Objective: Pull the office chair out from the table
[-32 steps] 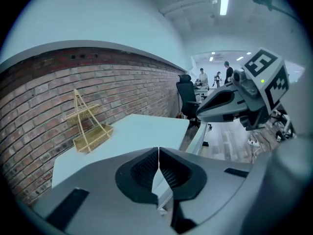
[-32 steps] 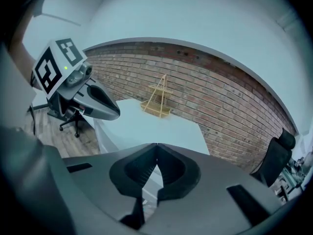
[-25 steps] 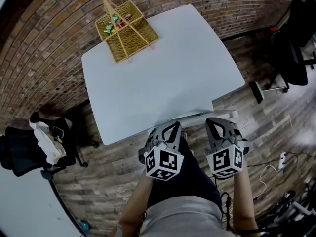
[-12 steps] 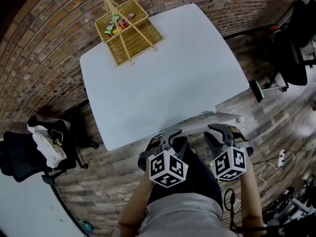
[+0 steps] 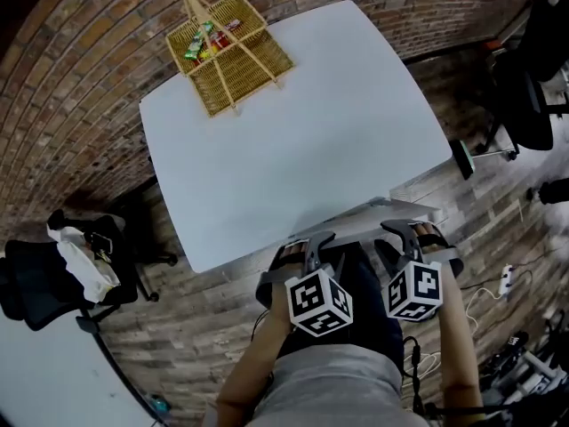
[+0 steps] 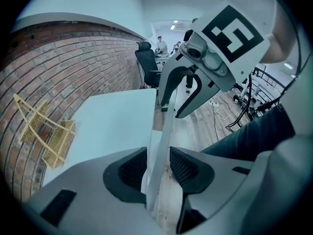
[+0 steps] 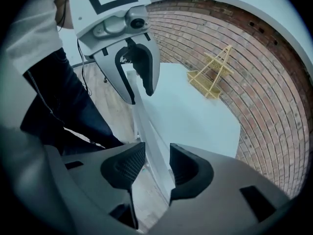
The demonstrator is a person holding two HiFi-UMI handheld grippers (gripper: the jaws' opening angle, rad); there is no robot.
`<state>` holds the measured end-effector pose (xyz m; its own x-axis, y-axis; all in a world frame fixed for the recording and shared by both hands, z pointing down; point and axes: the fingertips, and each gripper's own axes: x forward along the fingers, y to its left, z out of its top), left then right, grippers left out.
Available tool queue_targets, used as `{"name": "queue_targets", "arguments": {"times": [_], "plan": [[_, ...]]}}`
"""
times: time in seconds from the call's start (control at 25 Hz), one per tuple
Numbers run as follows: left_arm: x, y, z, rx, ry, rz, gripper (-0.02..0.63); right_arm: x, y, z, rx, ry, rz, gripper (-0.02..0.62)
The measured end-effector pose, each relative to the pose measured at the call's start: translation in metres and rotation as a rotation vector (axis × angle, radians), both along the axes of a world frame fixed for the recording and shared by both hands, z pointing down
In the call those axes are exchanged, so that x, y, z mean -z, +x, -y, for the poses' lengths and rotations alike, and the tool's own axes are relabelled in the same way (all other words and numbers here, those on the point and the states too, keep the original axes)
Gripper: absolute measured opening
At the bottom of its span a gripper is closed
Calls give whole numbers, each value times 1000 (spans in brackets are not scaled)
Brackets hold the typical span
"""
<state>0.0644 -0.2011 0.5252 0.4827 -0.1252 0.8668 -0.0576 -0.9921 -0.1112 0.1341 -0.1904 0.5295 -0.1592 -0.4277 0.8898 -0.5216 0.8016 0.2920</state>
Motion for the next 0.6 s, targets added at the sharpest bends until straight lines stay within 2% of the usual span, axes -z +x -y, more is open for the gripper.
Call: {"name": "queue_targets", "arguments": {"times": [0.2,0.28,0.6], "plan": [[-9,1,-1,23,-48,41,169,-5,3,2,5,-71,11,183],[-13,1,2,28,-43,60,169,-8,6,3,29,-79,-3,184],[-34,3,0,-47,-1,179,169,-30,16,-3,180,-158,-142,183]]}}
